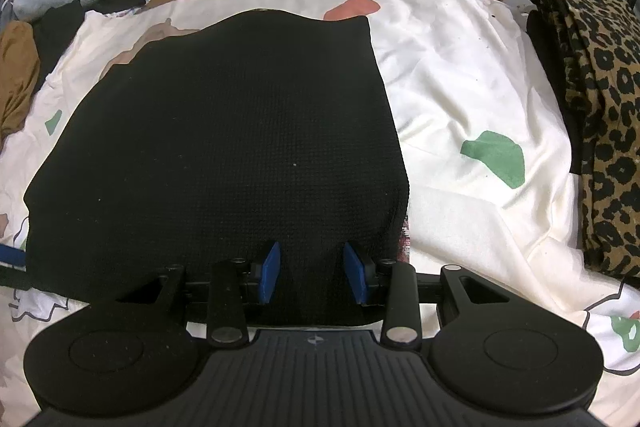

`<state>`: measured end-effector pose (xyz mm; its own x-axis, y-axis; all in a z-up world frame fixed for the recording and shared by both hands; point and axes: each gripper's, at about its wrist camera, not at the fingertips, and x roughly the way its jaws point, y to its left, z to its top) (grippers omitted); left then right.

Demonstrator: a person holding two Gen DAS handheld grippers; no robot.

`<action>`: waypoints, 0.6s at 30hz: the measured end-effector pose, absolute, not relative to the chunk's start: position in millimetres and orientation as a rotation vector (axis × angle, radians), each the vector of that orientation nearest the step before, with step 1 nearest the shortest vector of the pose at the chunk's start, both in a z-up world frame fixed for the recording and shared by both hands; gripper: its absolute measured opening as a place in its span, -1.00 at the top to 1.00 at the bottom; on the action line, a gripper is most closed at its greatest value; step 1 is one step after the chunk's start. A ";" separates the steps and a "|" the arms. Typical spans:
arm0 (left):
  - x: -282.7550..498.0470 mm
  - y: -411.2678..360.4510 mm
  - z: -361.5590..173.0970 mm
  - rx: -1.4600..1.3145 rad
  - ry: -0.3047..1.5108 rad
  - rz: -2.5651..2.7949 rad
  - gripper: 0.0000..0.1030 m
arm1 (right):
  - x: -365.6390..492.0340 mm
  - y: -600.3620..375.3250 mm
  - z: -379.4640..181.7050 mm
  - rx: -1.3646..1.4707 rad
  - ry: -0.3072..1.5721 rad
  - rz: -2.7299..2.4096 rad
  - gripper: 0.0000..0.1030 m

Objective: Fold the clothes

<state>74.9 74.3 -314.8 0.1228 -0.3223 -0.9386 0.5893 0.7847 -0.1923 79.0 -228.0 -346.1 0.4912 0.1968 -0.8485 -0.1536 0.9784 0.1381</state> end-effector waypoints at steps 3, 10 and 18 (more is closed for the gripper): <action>70.0 71.1 -309.1 0.249 1.256 -0.717 0.28 | 79.6 -226.8 -346.1 0.046 1.038 0.206 0.16; 63.5 59.0 -327.7 0.306 1.269 -0.718 0.30 | 78.8 -226.7 -346.7 0.038 1.034 0.211 0.16; 62.4 57.1 -328.1 0.311 1.228 -0.731 0.86 | 78.5 -228.1 -347.3 0.038 1.032 0.221 0.16</action>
<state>62.4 57.1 -328.1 0.1486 -0.3377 -0.9295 0.6561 0.7369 -0.1628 78.5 -228.1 -347.3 0.4930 0.2001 -0.8467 -0.1644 0.9771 0.1352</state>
